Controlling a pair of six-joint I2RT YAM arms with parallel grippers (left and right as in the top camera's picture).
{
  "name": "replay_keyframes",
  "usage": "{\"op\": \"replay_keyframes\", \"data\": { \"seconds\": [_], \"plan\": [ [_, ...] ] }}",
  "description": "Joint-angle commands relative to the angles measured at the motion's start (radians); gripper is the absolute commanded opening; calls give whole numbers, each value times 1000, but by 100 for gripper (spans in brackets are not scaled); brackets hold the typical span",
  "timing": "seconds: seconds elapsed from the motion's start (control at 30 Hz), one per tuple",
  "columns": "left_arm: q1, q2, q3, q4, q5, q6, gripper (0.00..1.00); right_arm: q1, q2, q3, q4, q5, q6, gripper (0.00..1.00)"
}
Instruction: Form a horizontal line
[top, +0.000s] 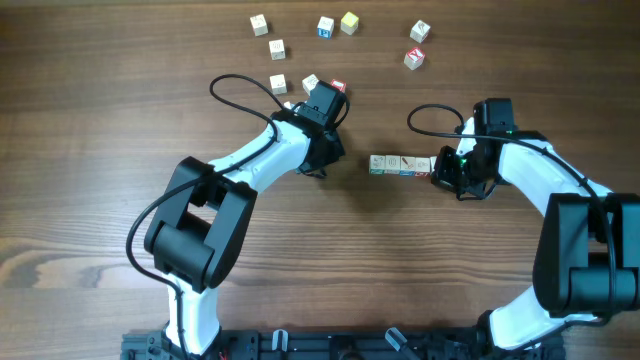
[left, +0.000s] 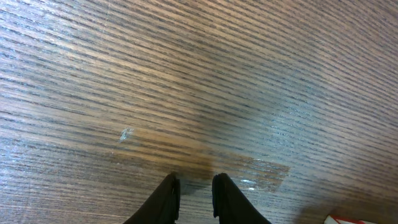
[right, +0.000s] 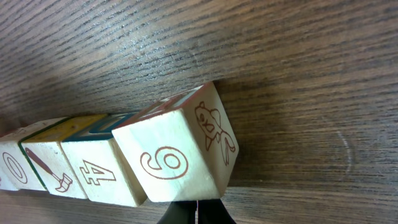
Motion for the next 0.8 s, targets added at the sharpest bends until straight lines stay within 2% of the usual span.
{"op": "replay_keyframes", "data": {
  "seconds": [0.0,0.13,0.2,0.33,0.4,0.57,0.77],
  "plan": [
    [-17,47,-32,3,10,-6,22,3,16,-8,-13,-39,-21,4],
    [-17,47,-32,3,10,-6,22,2,17,-8,-80,-10,-71,5],
    [-17,47,-32,3,10,-6,22,2,16,-8,-113,93,-62,4],
    [-17,47,-32,3,10,-6,22,2,16,-8,-151,424,97,4],
    [-17,47,-32,3,10,-6,22,2,16,-8,-129,519,147,4],
    [-17,47,-32,4,10,-6,22,2,16,-8,-3,481,137,4],
    [-17,47,-32,4,10,-7,21,2,16,-8,69,323,137,4]
  ]
}}
